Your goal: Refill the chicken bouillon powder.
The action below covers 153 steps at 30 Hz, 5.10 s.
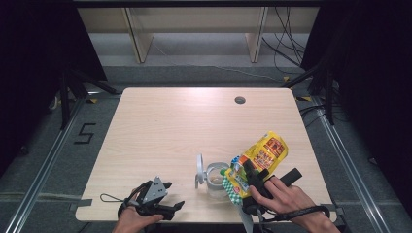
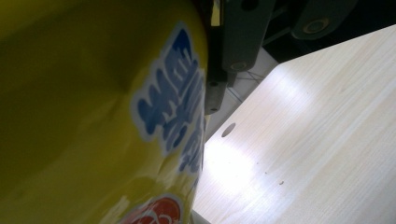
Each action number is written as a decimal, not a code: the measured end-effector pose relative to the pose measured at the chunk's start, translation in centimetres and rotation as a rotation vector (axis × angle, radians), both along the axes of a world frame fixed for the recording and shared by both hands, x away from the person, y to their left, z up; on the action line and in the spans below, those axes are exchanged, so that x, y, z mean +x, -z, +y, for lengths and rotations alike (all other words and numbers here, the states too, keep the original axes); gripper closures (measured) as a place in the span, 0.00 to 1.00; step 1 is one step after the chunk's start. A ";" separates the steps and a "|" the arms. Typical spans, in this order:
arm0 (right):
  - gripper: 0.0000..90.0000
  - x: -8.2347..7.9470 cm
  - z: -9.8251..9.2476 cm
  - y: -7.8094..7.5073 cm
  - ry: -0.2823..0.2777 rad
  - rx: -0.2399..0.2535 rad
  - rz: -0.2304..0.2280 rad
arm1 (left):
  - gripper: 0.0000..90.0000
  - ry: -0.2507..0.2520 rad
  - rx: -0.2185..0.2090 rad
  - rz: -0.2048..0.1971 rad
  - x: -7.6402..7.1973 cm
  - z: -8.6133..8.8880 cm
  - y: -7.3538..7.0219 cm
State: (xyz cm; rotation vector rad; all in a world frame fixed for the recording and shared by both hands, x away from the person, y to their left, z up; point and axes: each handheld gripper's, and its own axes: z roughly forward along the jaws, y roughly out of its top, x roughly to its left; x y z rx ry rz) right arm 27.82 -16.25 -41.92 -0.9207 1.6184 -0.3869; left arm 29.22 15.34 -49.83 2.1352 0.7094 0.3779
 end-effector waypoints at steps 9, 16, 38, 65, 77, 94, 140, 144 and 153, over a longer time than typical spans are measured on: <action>0.76 -0.6 0.1 0.1 0.086 0.084 0.050 | 0.27 -0.004 -0.008 0.002 0.0 -0.1 0.0; 0.76 -0.5 0.4 0.3 0.123 0.106 0.074 | 0.27 -0.003 -0.009 0.001 0.0 0.0 0.1; 0.76 -0.4 0.9 0.4 0.140 0.090 0.088 | 0.27 0.012 0.001 -0.008 0.1 0.0 0.0; 0.76 -0.5 0.5 0.2 0.135 0.083 0.088 | 0.27 -0.005 -0.012 0.000 0.0 -0.1 0.1; 0.76 -0.5 0.5 0.0 0.111 0.046 0.085 | 0.27 -0.013 -0.003 0.011 -0.1 0.0 0.0; 0.76 -0.4 0.5 -0.1 0.102 0.049 0.068 | 0.22 0.000 0.002 -0.003 0.0 0.0 0.0; 0.78 -0.4 0.1 -0.3 0.070 0.047 0.071 | 0.21 -0.028 -0.005 0.016 -0.1 -0.1 0.0; 0.78 -0.5 0.3 -0.5 0.105 0.023 0.083 | 0.21 -0.023 -0.005 0.019 -0.1 -0.1 -0.1; 0.79 -0.6 0.4 -0.5 0.106 0.026 0.082 | 0.21 -0.025 0.007 0.013 -0.1 0.0 -0.1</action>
